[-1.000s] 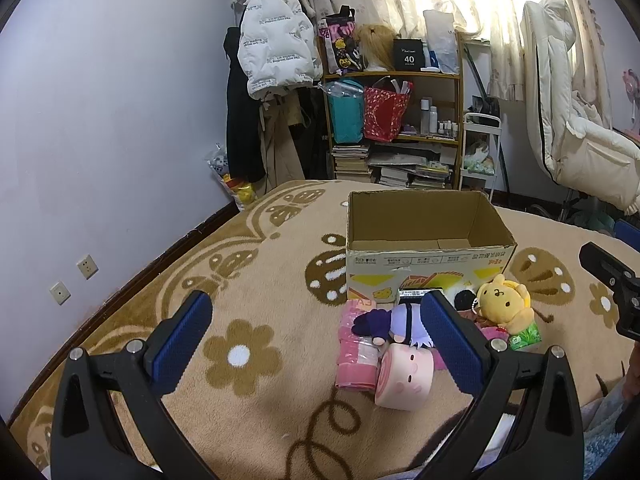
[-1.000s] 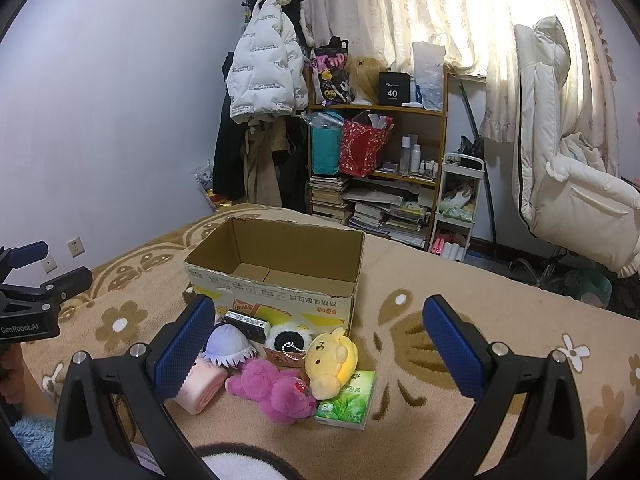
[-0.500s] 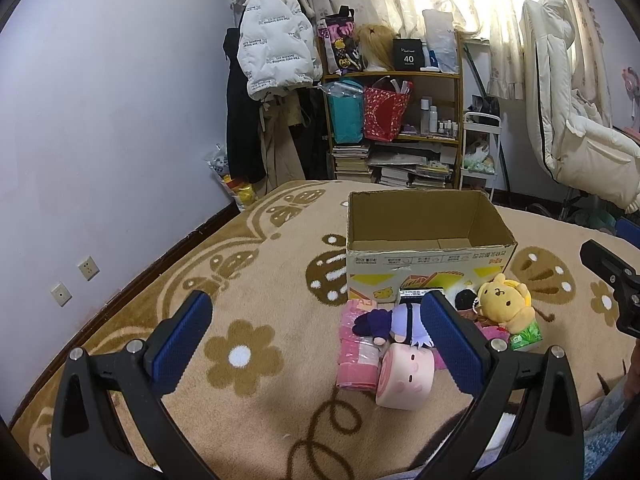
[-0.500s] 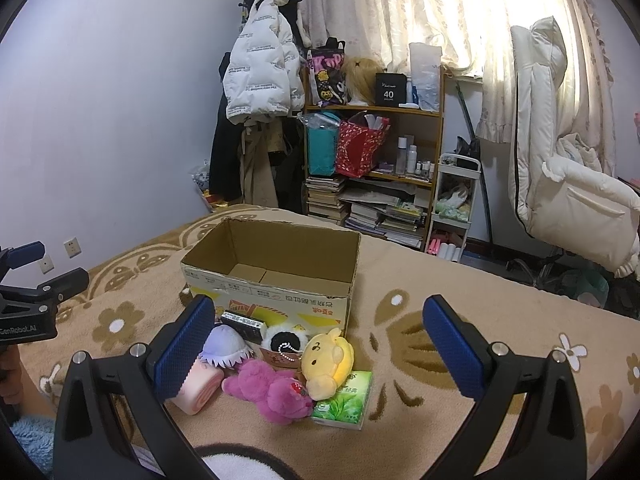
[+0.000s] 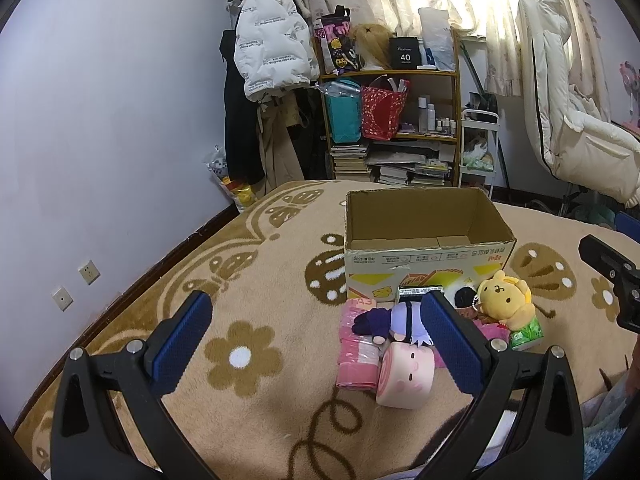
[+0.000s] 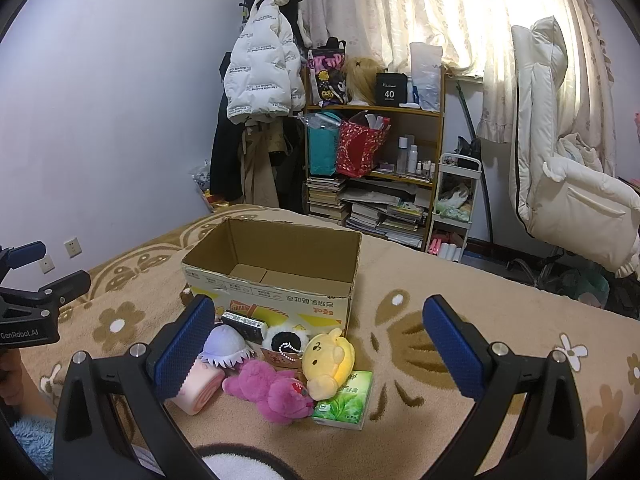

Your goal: Organize soft objects

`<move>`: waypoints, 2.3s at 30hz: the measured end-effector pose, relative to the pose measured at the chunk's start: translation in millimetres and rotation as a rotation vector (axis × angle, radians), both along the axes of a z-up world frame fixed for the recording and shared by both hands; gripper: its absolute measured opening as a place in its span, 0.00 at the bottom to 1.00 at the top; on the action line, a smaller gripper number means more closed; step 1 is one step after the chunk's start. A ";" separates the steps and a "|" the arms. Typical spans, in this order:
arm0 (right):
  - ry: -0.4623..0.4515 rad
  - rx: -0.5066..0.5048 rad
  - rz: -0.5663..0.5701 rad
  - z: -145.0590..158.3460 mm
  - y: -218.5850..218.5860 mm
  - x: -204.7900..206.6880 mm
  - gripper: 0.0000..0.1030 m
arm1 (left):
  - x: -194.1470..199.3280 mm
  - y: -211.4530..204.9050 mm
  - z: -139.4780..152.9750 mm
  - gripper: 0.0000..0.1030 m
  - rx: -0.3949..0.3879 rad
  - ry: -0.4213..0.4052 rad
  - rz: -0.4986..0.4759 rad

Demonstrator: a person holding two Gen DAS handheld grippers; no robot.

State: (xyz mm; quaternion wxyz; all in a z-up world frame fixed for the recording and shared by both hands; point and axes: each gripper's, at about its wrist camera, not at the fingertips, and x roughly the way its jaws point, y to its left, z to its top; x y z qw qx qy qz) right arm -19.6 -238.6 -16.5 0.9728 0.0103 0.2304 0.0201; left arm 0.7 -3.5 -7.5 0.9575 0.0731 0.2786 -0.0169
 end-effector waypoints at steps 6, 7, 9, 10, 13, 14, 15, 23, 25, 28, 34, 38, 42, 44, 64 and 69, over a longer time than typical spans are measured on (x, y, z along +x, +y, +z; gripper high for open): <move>0.001 0.000 0.001 -2.2 2.7 0.4 1.00 | -0.2 -0.5 -0.4 1.00 -0.002 -0.001 0.000; 0.001 0.000 0.001 -2.2 2.7 0.4 1.00 | -0.1 -0.9 -0.4 1.00 0.000 0.000 0.001; 0.002 0.000 0.001 -2.1 2.6 0.4 1.00 | 0.0 -0.7 -0.4 1.00 0.001 0.001 -0.001; 0.003 0.000 0.001 -2.8 1.2 -0.6 1.00 | -0.2 -0.7 -0.4 1.00 0.001 0.002 -0.001; 0.003 0.000 0.000 -1.9 2.5 0.2 1.00 | -0.4 -0.8 -0.5 1.00 0.001 0.001 -0.001; 0.003 0.000 0.000 -2.4 1.3 -0.9 1.00 | -0.2 -1.1 -0.3 1.00 0.001 0.000 0.000; 0.003 0.000 0.000 -1.5 2.5 0.0 1.00 | -0.1 -1.3 0.0 1.00 0.001 0.000 0.001; -0.025 -0.004 -0.032 -11.8 1.9 -0.4 1.00 | 0.5 -0.4 0.7 1.00 0.001 -0.004 0.001; -0.025 0.003 -0.043 -7.3 0.2 -0.9 1.00 | 0.2 -0.6 0.4 1.00 0.000 -0.001 -0.001; -0.017 0.013 -0.055 -8.5 -5.0 0.7 1.00 | 1.2 -0.5 1.9 1.00 0.003 -0.007 -0.002; -0.009 0.025 -0.058 -6.8 -2.1 10.9 1.00 | 9.5 -8.1 2.0 1.00 0.019 -0.014 -0.021; -0.001 0.026 -0.061 -9.9 -2.2 20.0 1.00 | 16.2 -12.8 3.1 1.00 0.010 -0.024 -0.019; 0.015 0.031 -0.060 -15.2 -3.1 31.9 1.00 | 26.2 -21.3 -1.0 1.00 0.021 -0.015 -0.028; 0.031 0.034 -0.060 -19.2 -2.6 39.3 1.00 | 34.4 -26.3 -5.1 1.00 0.021 0.001 -0.033; 0.249 0.083 -0.069 -78.4 -15.9 100.6 1.00 | 105.4 -31.4 -75.6 1.00 -0.074 0.293 -0.022; 0.301 0.091 -0.066 -92.6 -16.9 110.5 1.00 | 114.0 -33.2 -96.4 1.00 -0.081 0.374 -0.014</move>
